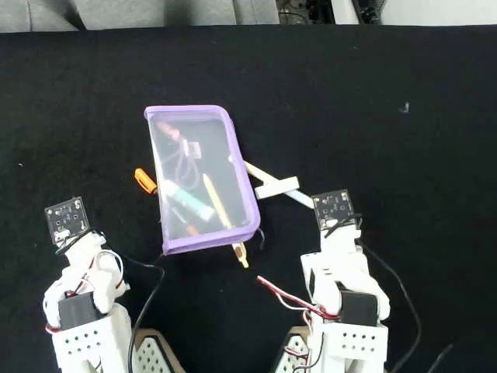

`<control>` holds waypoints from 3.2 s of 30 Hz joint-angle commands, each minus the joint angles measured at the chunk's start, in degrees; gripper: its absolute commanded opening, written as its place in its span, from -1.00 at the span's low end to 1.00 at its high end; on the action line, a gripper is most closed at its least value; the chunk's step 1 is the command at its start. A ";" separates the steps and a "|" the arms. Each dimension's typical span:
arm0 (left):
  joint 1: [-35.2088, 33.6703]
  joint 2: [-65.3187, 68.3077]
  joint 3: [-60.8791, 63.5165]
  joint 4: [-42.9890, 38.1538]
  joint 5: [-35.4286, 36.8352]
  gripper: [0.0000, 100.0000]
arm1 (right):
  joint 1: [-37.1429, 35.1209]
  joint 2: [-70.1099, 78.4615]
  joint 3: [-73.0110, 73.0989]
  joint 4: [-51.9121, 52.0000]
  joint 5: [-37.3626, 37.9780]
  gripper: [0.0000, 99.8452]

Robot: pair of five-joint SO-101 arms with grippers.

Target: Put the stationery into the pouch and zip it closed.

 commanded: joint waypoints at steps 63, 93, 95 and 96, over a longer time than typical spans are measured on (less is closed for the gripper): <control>2.51 -0.26 1.01 -2.20 -0.09 -0.94 | 0.35 -5.23 -0.13 0.35 0.44 -0.98; 2.24 33.67 -46.11 -27.16 4.84 -0.51 | 0.35 -5.23 -0.13 0.35 0.44 -0.98; 2.33 45.98 -54.02 -26.64 8.35 -0.51 | 0.35 -5.23 -0.13 0.35 0.44 -0.98; 2.24 52.04 -57.98 -25.49 9.58 -0.51 | 0.35 -5.23 -0.13 0.35 0.44 -0.98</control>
